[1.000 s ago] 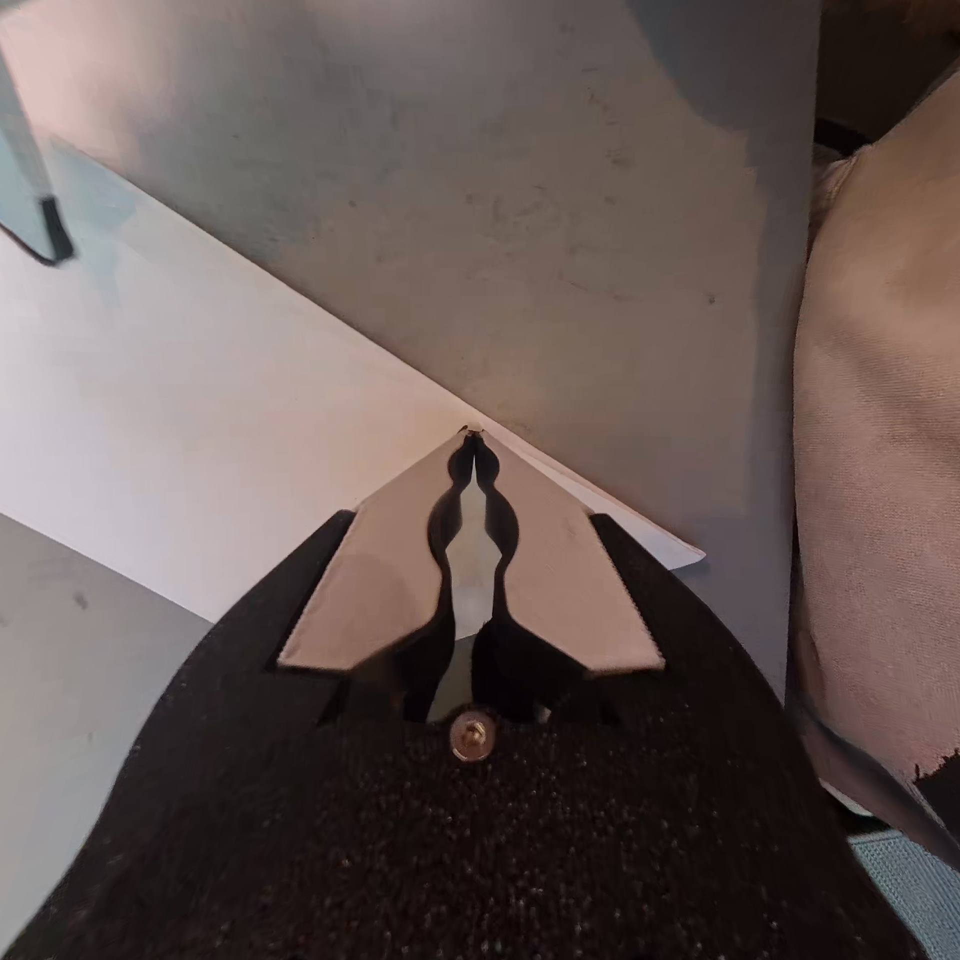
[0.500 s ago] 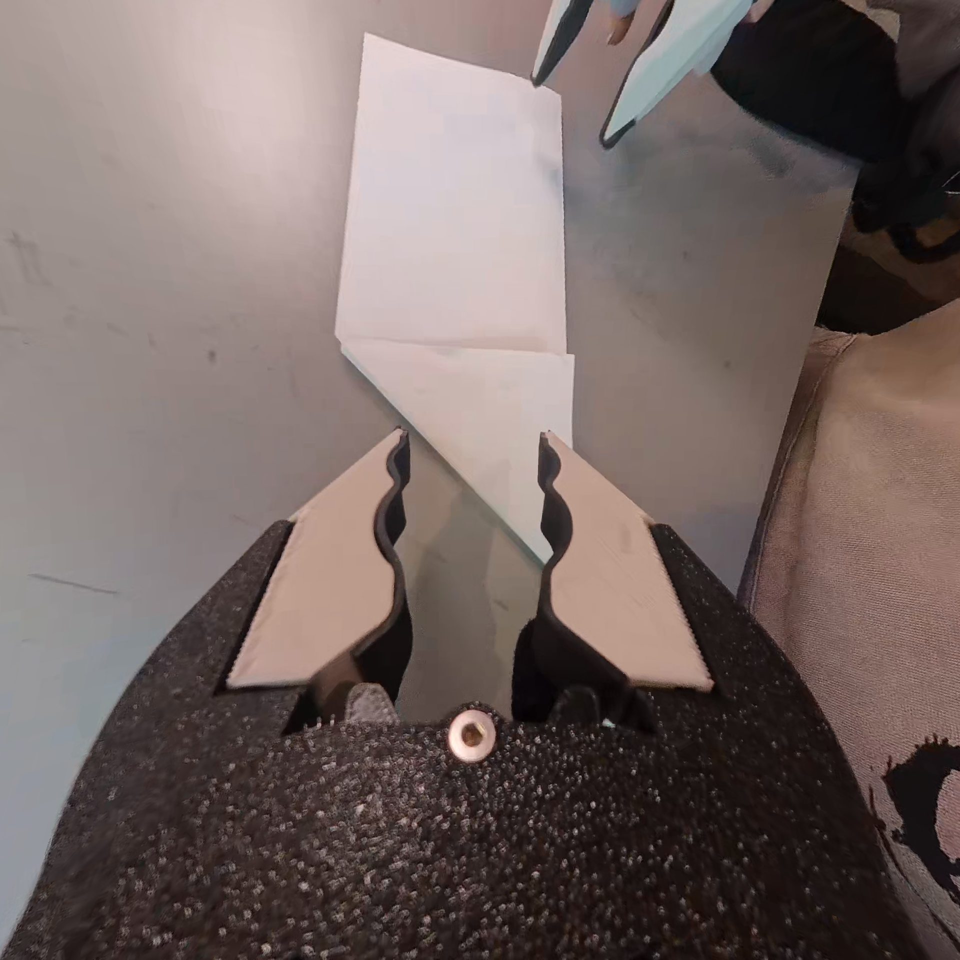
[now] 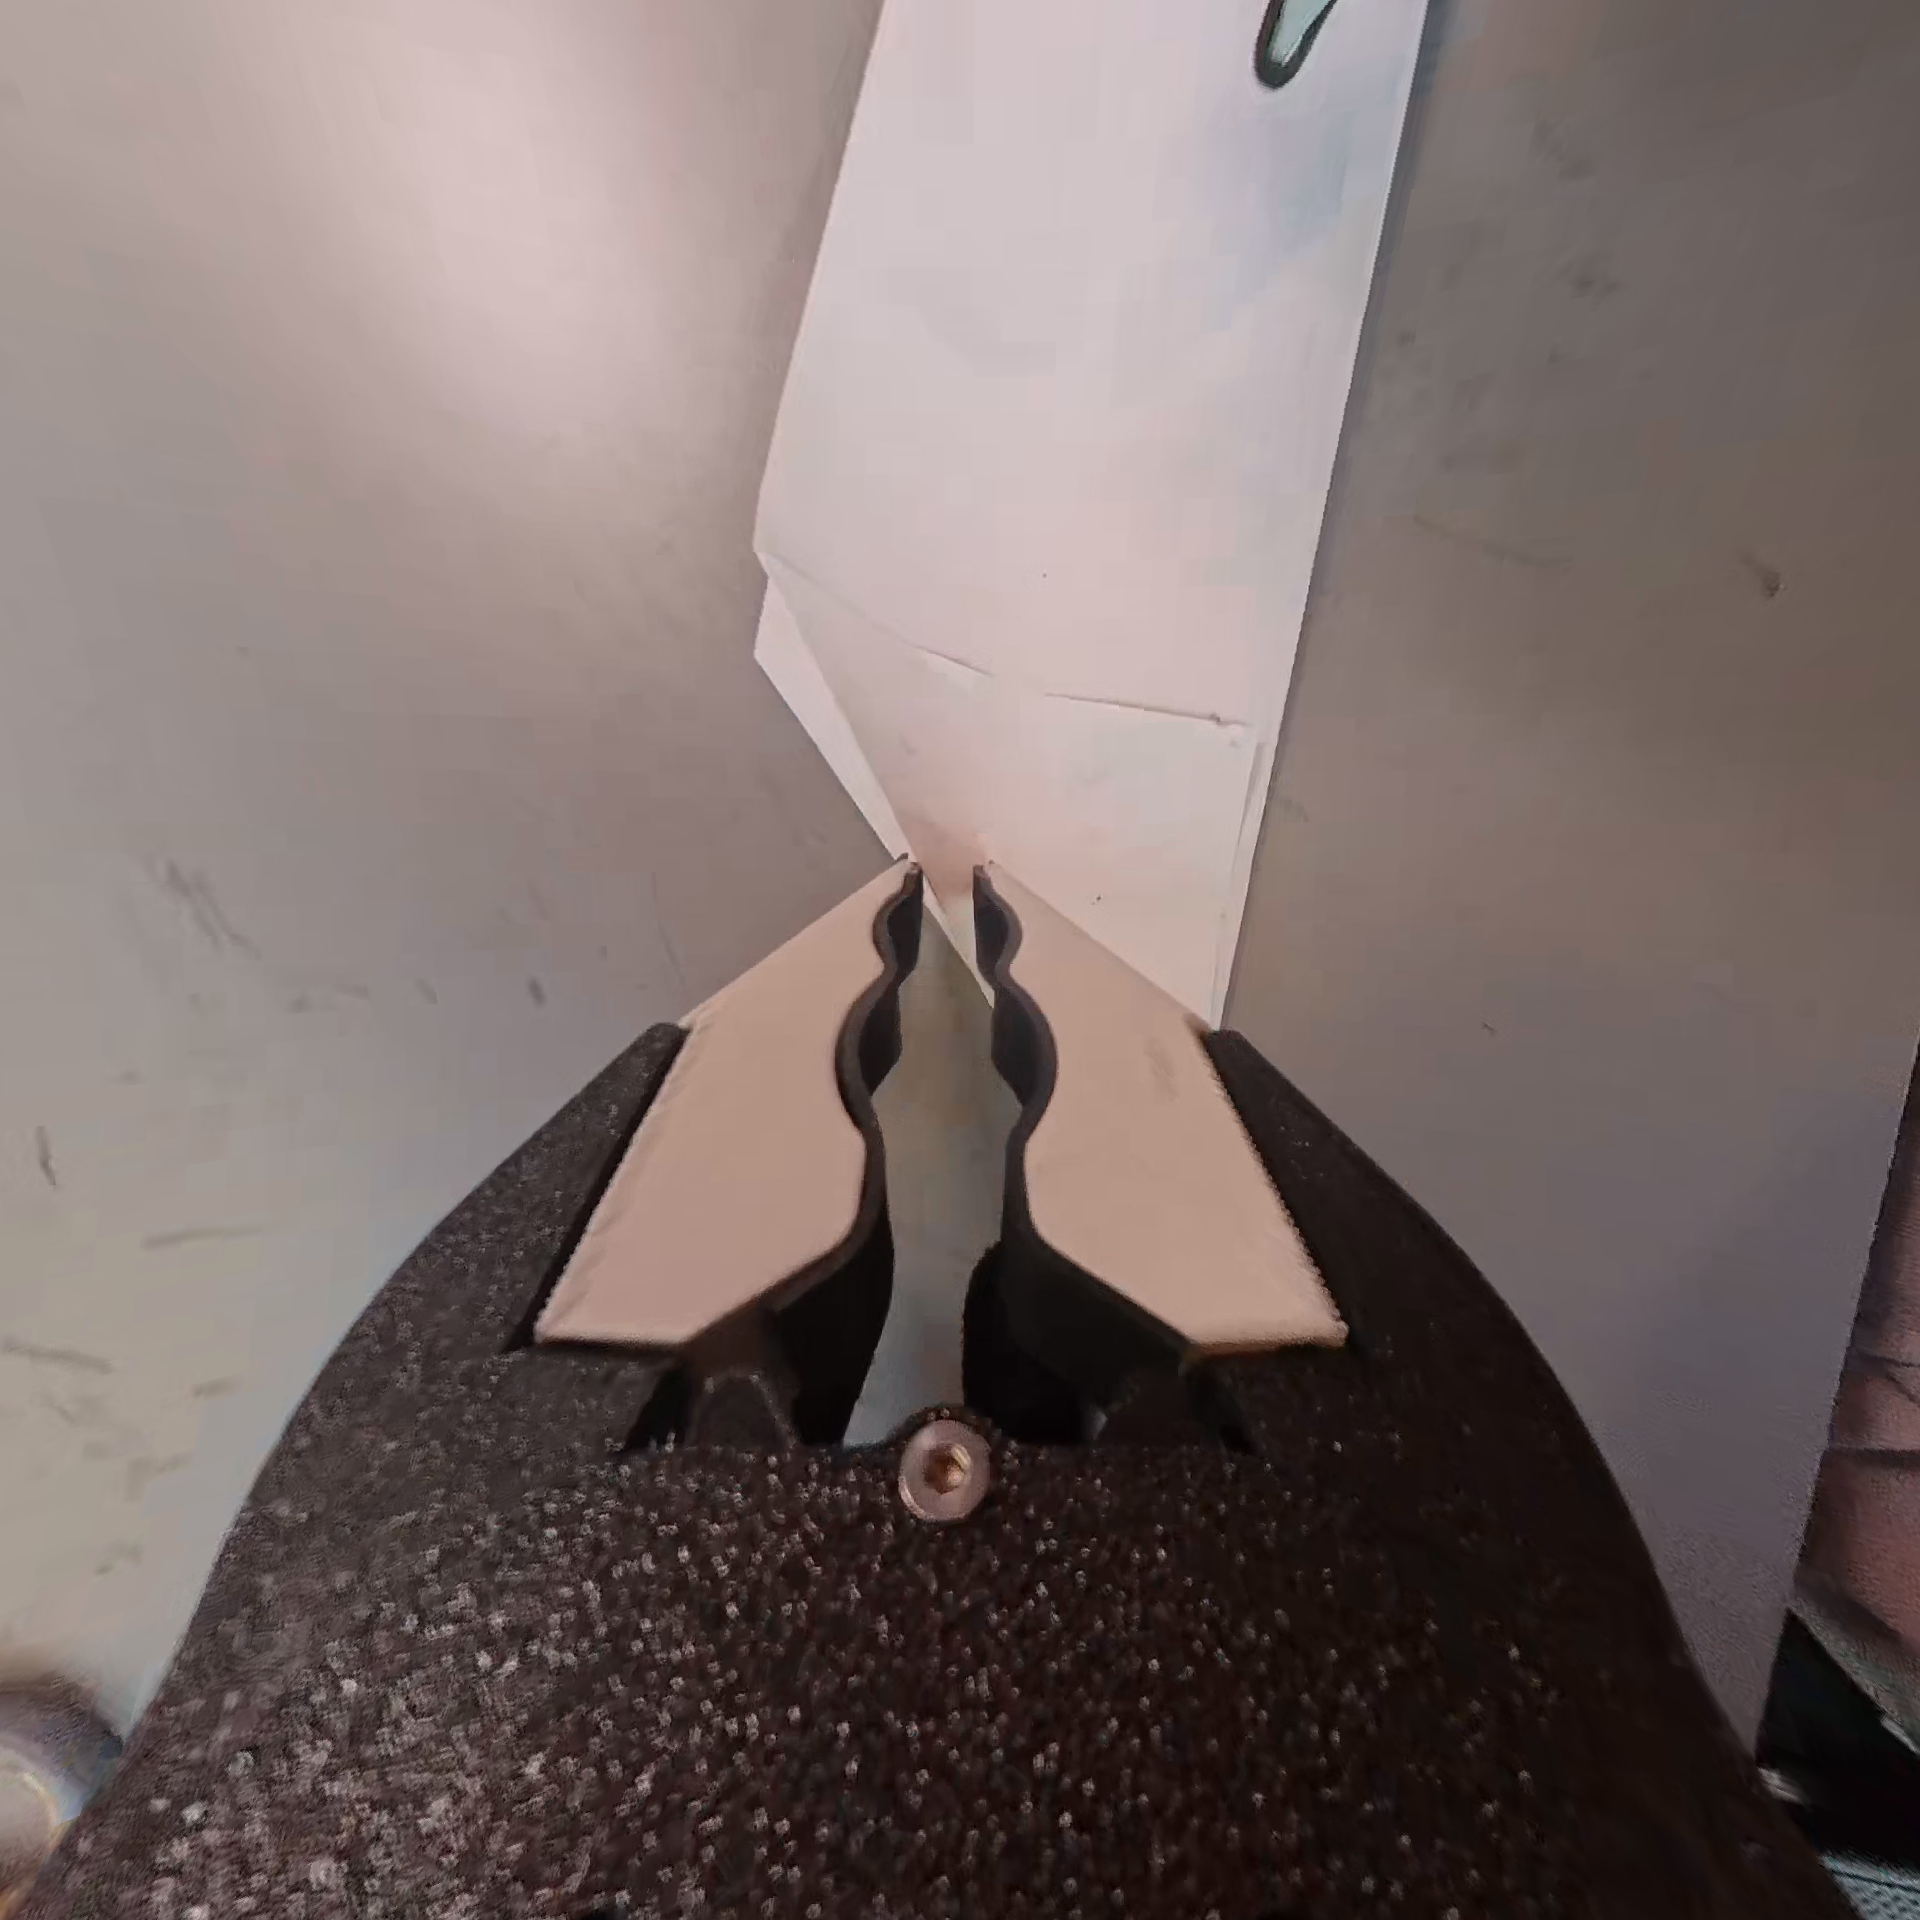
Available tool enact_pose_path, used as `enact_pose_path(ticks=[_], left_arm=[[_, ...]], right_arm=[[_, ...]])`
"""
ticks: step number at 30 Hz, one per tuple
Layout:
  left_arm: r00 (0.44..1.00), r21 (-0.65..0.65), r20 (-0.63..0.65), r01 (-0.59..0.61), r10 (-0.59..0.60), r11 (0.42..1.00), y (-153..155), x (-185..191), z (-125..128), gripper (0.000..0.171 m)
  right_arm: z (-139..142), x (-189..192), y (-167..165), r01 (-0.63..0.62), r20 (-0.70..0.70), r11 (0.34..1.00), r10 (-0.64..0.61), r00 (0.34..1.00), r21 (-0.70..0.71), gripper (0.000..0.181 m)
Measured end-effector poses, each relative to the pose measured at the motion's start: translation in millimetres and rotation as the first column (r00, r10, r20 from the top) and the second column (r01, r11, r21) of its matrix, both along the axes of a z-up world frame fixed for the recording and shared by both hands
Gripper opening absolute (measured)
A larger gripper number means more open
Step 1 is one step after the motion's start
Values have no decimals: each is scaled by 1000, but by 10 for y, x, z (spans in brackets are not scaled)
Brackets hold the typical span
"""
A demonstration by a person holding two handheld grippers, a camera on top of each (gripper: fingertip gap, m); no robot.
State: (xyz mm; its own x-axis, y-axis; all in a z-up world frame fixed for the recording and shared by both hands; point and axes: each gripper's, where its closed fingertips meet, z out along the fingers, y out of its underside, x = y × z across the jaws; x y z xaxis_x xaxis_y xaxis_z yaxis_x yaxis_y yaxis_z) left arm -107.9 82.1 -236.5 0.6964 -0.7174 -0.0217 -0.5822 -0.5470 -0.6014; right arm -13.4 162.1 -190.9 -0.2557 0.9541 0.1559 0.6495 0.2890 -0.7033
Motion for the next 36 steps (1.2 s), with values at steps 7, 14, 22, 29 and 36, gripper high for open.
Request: enact_pose_path(ticks=[7, 14, 22, 29, 36], left_arm=[[994, 98, 93, 52, -61, 994, 177, 80, 205, 0], [994, 292, 94, 23, -53, 956, 211, 139, 318, 0], [992, 282, 61, 91, -112, 955, 200, 242, 224, 7], [970, 385, -159, 232, -183, 893, 198, 373, 125, 0], [934, 422, -307, 306, -183, 854, 158, 445, 51, 0]], right_arm=[[-151, 41, 139, -26, 45, 1000, 26, 999, -10, 51], [6, -82, 249, -178, 16, 971, 177, 984, 162, 0], [90, -130, 187, -196, -103, 840, 285, 953, 506, 0], [-134, 133, 136, -206, -21, 827, 254, 967, 522, 3], [-88, 47, -192, -316, 76, 780, 328, 942, 540, 23]])
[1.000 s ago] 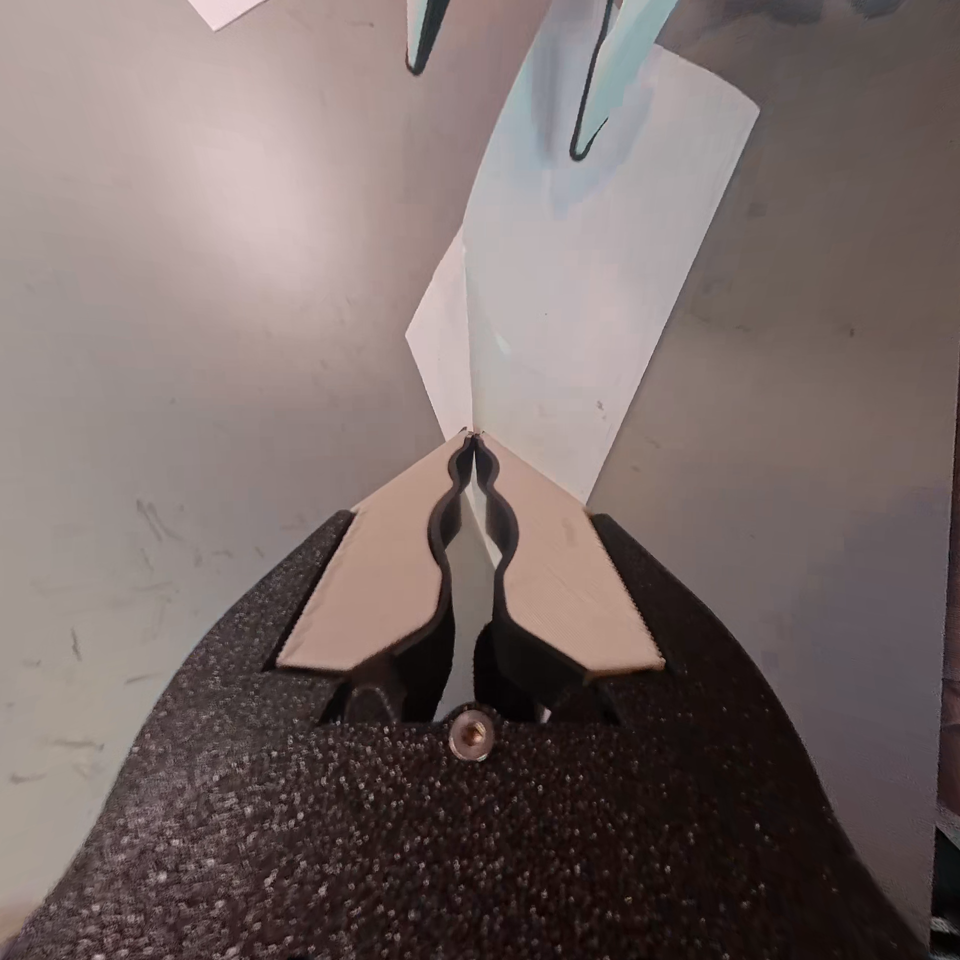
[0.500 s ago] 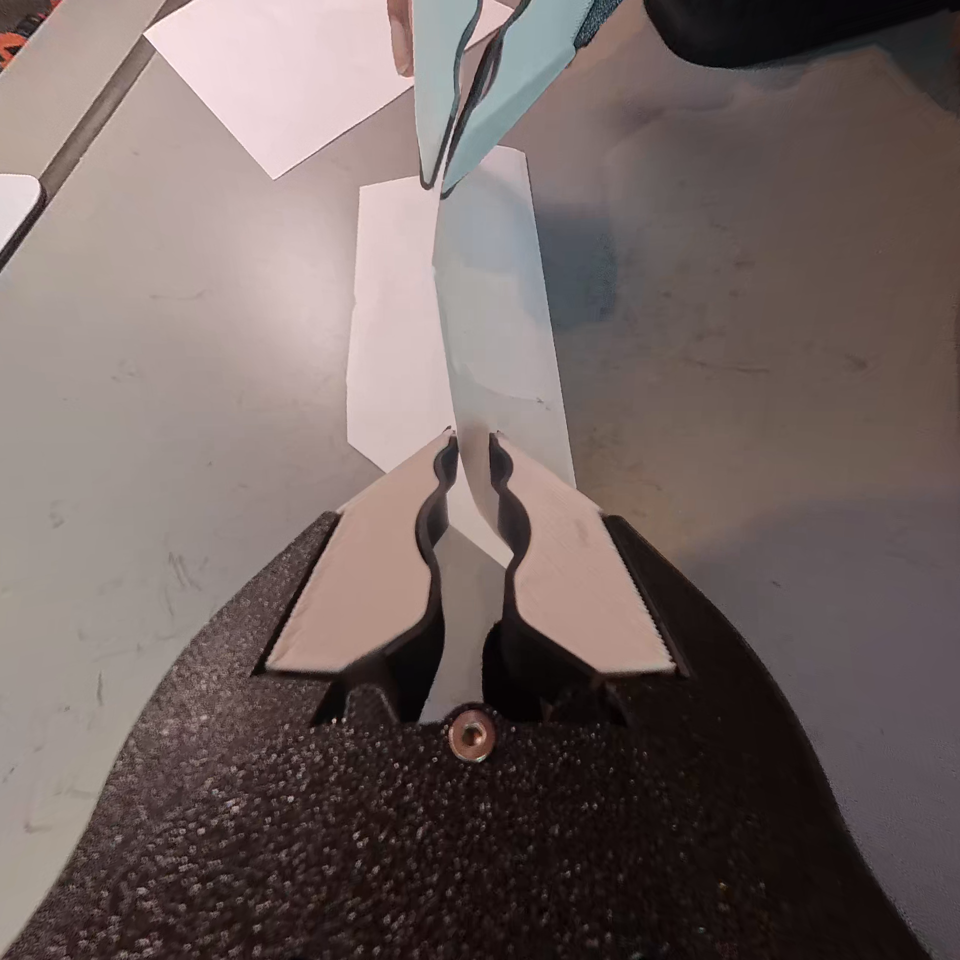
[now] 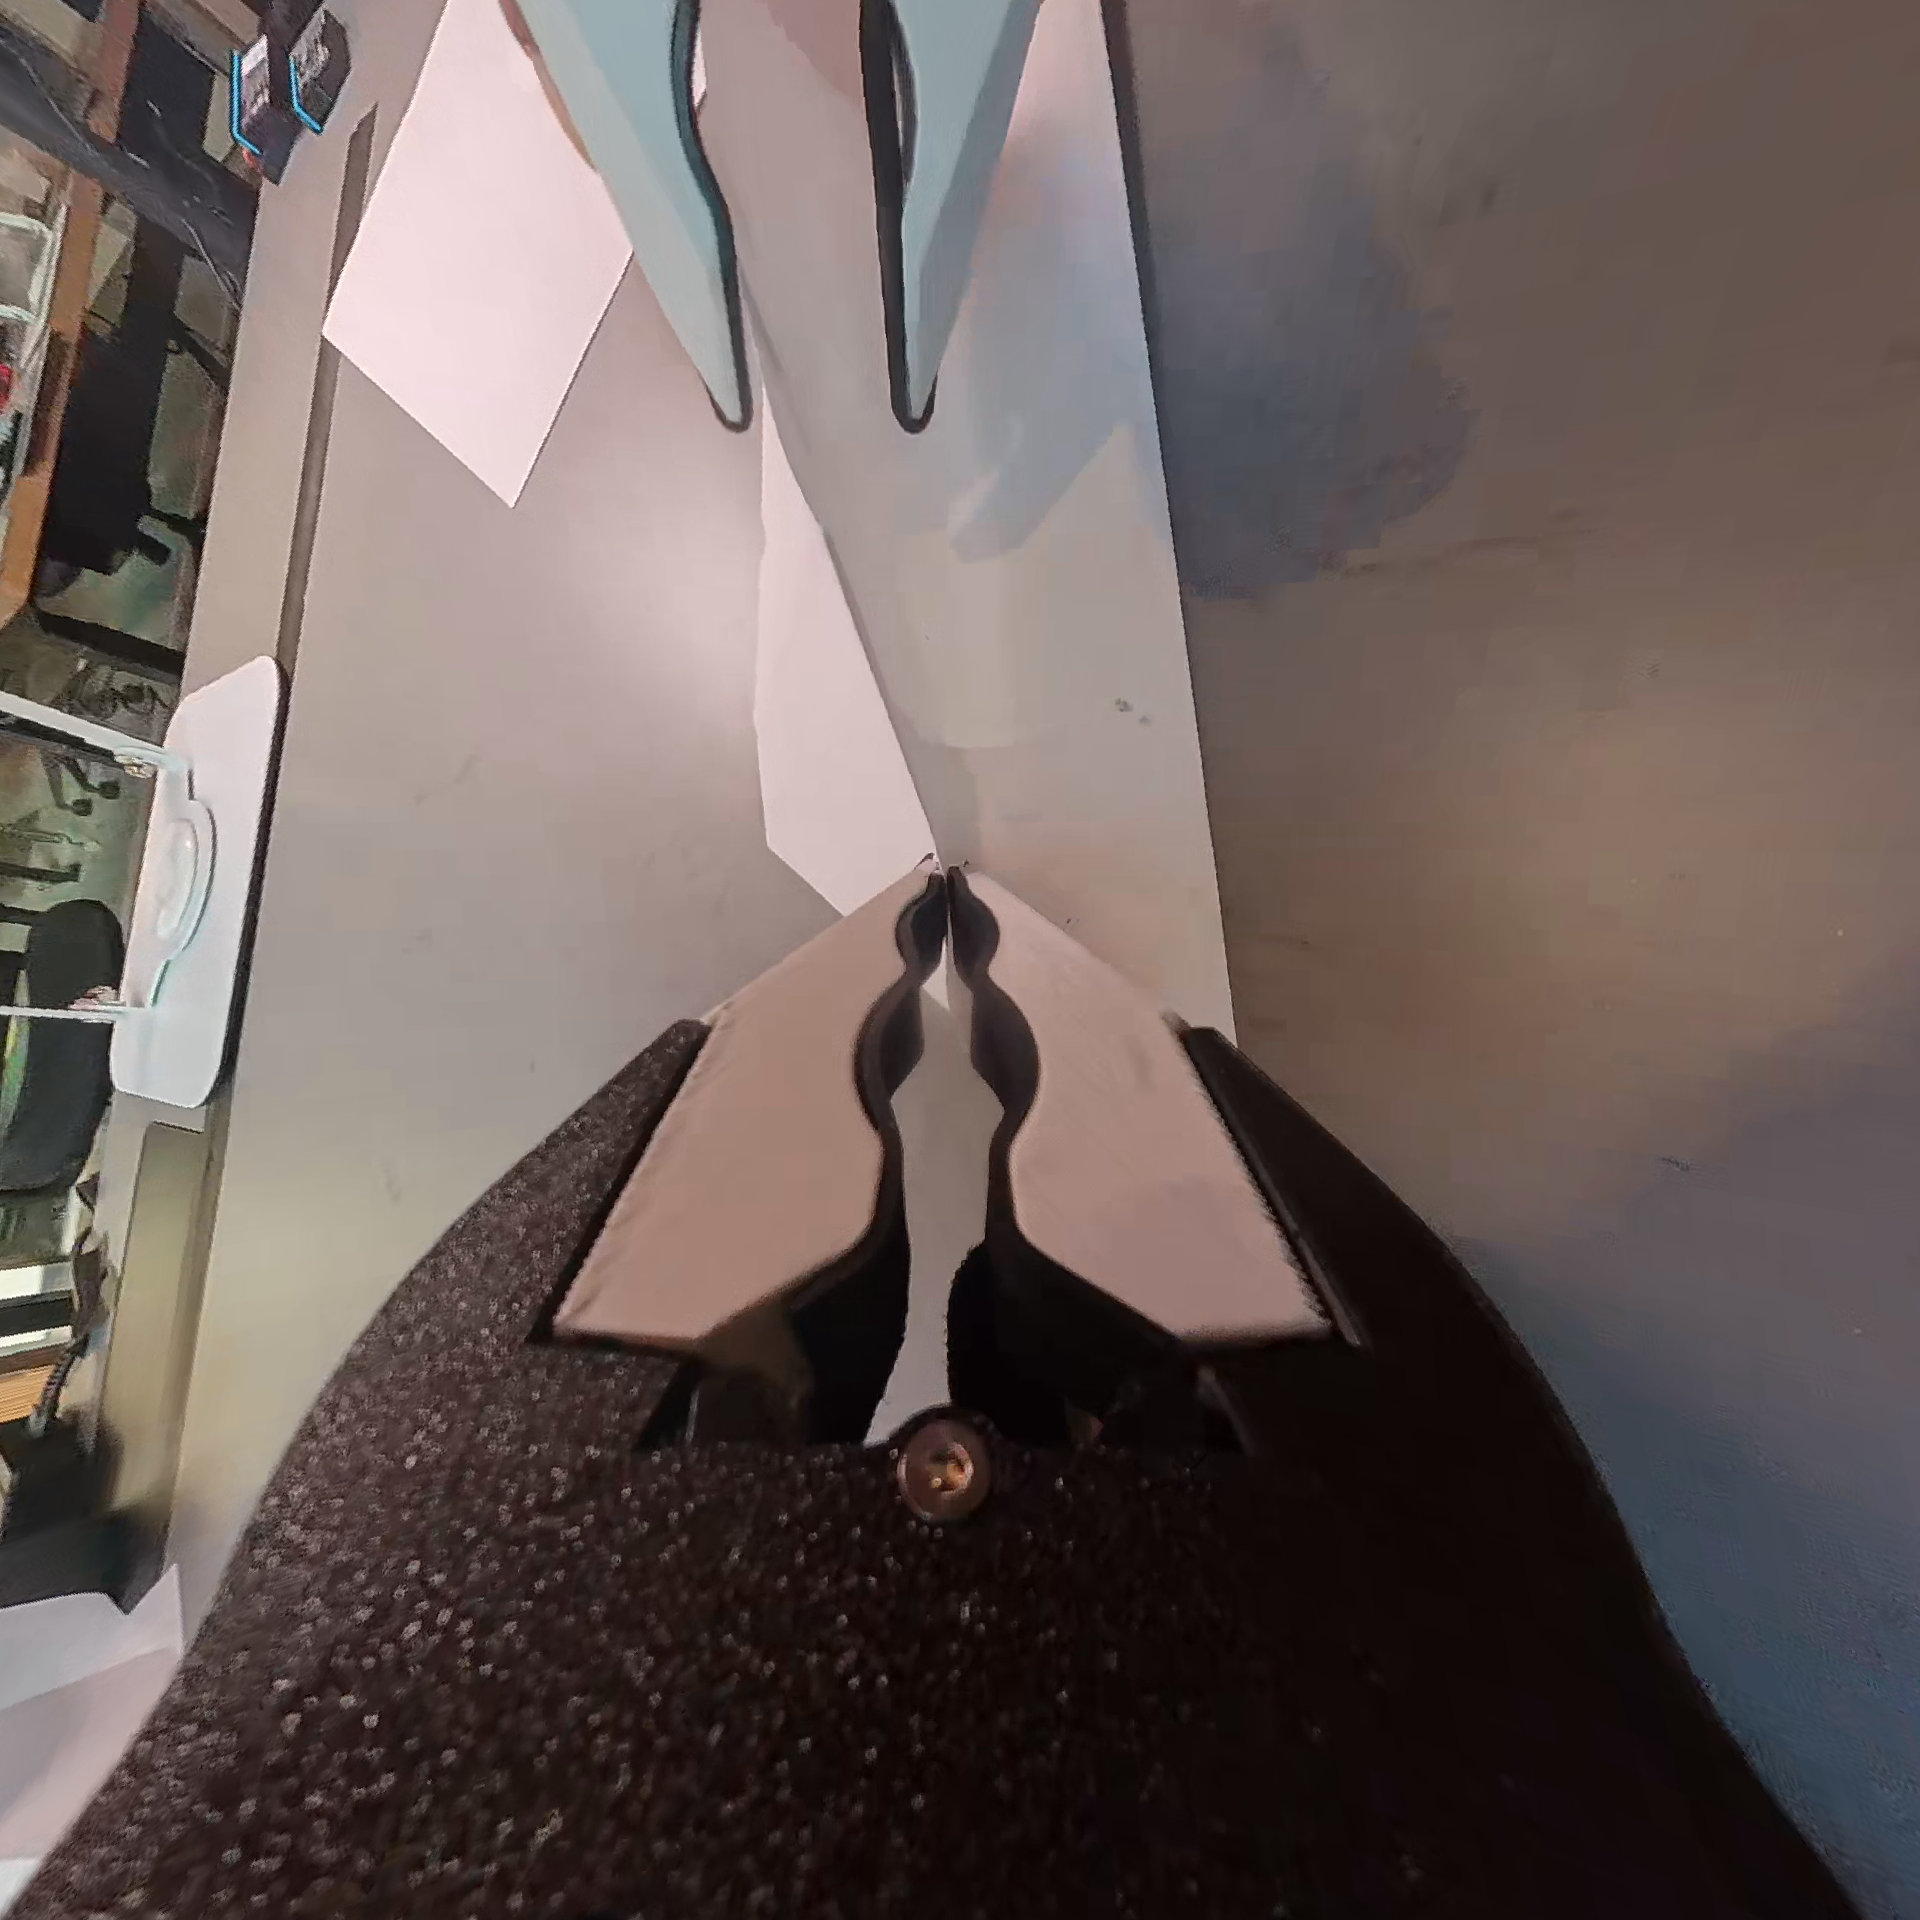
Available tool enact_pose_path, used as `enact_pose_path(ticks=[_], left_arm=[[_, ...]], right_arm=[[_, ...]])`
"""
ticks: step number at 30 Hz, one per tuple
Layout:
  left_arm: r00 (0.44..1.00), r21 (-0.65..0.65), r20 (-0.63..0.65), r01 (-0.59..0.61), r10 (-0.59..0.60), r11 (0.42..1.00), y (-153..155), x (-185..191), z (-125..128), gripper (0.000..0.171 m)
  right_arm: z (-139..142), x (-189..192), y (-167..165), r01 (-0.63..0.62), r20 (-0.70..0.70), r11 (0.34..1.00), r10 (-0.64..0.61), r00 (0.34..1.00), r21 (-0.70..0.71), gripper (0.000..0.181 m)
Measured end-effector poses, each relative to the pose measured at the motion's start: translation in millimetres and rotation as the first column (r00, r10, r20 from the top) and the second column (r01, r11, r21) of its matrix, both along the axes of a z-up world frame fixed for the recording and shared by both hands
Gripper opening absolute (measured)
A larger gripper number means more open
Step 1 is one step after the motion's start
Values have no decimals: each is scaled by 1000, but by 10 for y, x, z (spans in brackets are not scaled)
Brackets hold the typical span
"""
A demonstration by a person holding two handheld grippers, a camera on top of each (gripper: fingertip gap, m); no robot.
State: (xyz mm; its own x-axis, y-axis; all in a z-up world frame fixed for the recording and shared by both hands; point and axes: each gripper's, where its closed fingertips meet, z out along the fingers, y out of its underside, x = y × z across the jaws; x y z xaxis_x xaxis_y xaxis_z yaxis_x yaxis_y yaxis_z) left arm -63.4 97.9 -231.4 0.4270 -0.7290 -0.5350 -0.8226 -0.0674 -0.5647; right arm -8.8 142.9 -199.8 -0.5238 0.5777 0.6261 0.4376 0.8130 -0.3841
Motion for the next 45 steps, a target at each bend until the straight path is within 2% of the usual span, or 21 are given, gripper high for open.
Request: enact_pose_path(ticks=[2, 4, 10, 14, 19, 22, 25, 29, 33, 37, 40, 45], left_arm=[[1000, 19, -25, -1, 1, 1000, -8, -5, -17, 0], [999, 15, -35, -10, 11, 1000, -20, -12, -51, 0], [999, -38, 28, -28, 29, 999, -73, -22, -80, 1], [993, -128, 114, -9, 24, 992, -133, -72, -14, 6], [987, -195, 155, -18, 49, 981, -191, -140, -15, 0], [983, -249, 150, -68, 108, 966, -168, -175, -107, 0], [955, -339, 241, -85, 174, 937, -158, -169, -112, 0], [946, -359, 271, -74, 180, 930, -179, -175, -107, 0], [951, -374, 258, -64, 170, 925, -214, -237, 12, 2], [927, -389, 339, -18, 161, 921, -218, -139, 179, 0], [960, -378, 255, -8, 113, 926, -211, -87, 49, 6], [982, -331, 181, 5, 58, 944, -195, -104, -61, 0]], right_arm=[[-1, -46, -109, -34, 6, 999, 34, 999, 10, 7], [-50, -57, -206, -57, 21, 998, 57, 998, 16, 0], [-263, -1, -340, -41, 52, 999, 39, 998, 29, 0], [-306, -15, -333, 32, 52, 999, -31, 998, -21, 0], [-312, -42, -374, 97, 51, 991, -92, 994, -93, 0], [-346, -69, -382, 116, 55, 989, -111, 992, -91, 0], [-399, -61, -378, 121, 65, 991, -117, 991, -58, 0], [-420, -59, -393, 136, 67, 989, -132, 989, -65, 0], [-421, -72, -399, 143, 65, 989, -140, 988, -43, 0], [-421, -75, -403, 144, 58, 989, -142, 988, -37, 0], [-420, -74, -401, 145, 48, 989, -144, 988, -32, 0], [-416, -44, -392, 145, 21, 989, -145, 989, -19, 0]])
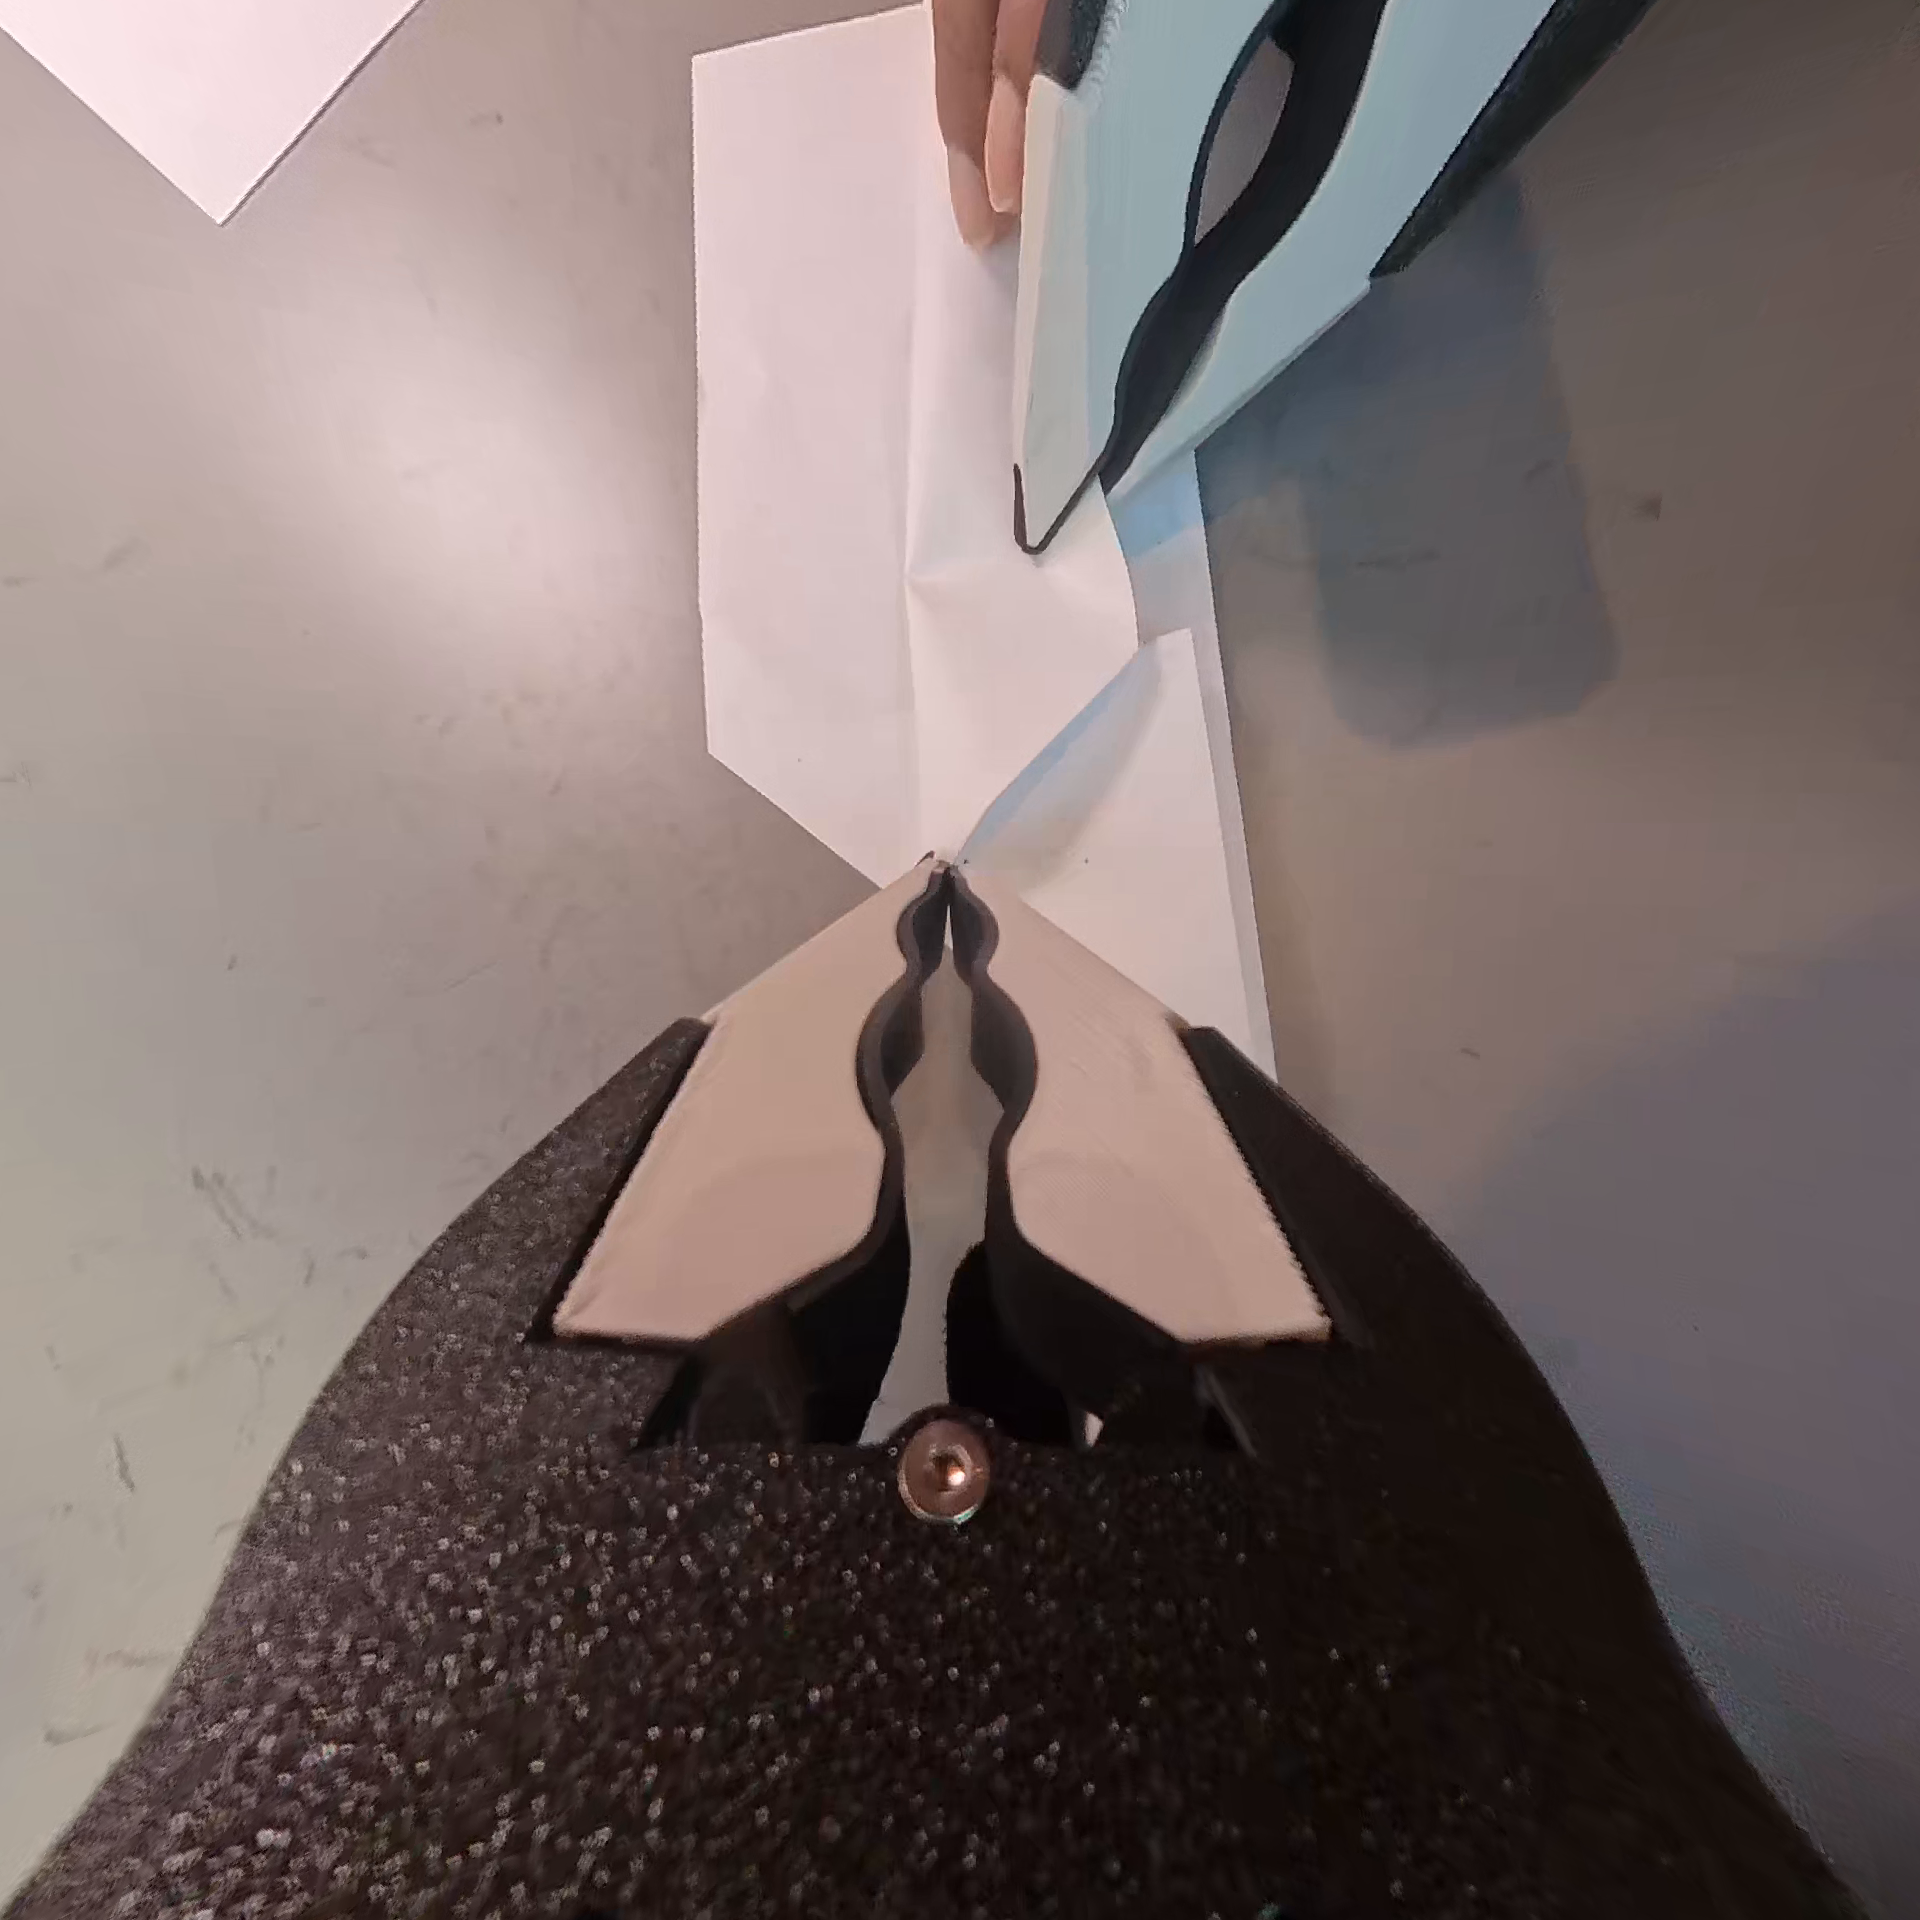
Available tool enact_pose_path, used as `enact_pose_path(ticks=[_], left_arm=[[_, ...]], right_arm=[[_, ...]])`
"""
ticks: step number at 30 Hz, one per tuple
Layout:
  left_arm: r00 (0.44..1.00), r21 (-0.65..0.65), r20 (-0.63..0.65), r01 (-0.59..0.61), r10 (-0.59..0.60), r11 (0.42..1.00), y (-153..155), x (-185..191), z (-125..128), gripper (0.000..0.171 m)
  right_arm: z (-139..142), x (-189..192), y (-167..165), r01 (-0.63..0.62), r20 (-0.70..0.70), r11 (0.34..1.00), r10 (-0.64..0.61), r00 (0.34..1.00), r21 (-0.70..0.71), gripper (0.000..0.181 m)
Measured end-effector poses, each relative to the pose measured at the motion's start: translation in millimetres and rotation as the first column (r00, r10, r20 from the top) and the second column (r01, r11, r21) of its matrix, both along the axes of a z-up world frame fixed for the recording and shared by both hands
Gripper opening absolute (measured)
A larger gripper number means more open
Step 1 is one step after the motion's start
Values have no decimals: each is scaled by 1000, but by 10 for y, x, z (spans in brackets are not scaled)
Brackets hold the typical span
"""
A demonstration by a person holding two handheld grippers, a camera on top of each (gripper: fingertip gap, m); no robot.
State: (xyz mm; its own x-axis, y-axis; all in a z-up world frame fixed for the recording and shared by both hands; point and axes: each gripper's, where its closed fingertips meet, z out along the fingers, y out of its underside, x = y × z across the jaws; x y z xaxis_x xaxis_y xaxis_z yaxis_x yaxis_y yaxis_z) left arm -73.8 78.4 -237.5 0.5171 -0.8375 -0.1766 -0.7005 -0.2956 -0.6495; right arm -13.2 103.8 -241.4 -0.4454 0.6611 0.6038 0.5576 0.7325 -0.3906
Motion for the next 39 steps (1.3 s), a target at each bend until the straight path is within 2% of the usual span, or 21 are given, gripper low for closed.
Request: enact_pose_path(ticks=[7, 11, 13, 15, 18, 20, 23, 25, 28, 32, 35, 39], left_arm=[[999, 14, -46, 17, -17, 1000, 3, -19, -67, 0], [1000, -33, -28, 6, -7, 999, 0, -19, -69, 0], [1000, -51, -26, 10, -11, 999, 2, -19, -70, 0], [999, -66, -30, 17, -19, 998, 3, -19, -71, 0], [998, -76, -53, 36, -40, 996, 5, -18, -72, 0], [996, -82, -71, 44, -50, 996, 5, -19, -73, 0], [994, -81, -89, 56, -63, 995, 9, -19, -73, 0], [994, -85, -84, 57, -64, 995, 10, -18, -74, 0], [995, -82, -73, 54, -60, 995, 12, -19, -74, 0], [998, -76, -49, 45, -49, 996, 14, -18, -74, 0], [999, -98, 2, 42, -42, 994, 12, -18, -71, 0], [992, -198, 125, 47, -23, 979, -58, -41, -2, 3]], right_arm=[[10, 18, -38, -6, -9, 997, 5, 1000, -80, 2], [39, 59, -85, 20, 13, 969, -17, 1000, -248, 11], [84, 73, -87, 49, 31, 930, -41, 999, -363, 24], [194, 54, -112, 85, 47, 845, -71, 996, -528, 36], [367, 46, -199, 178, 168, 604, -75, 983, -777, 43], [467, -3, -174, 241, 231, 466, -80, 970, -851, 43], [468, -135, -7, 339, 317, 391, -122, 941, -855, 38], [401, -255, 78, 378, 350, 415, -146, 925, -828, 32], [302, -386, -29, 346, 339, 511, -109, 934, -787, 19], [67, -372, -74, 296, 324, 717, -104, 940, -631, 10], [13, -371, -66, 279, 305, 770, -115, 945, -573, 10], [-26, -369, -63, 261, 293, 790, -108, 950, -555, 11]])
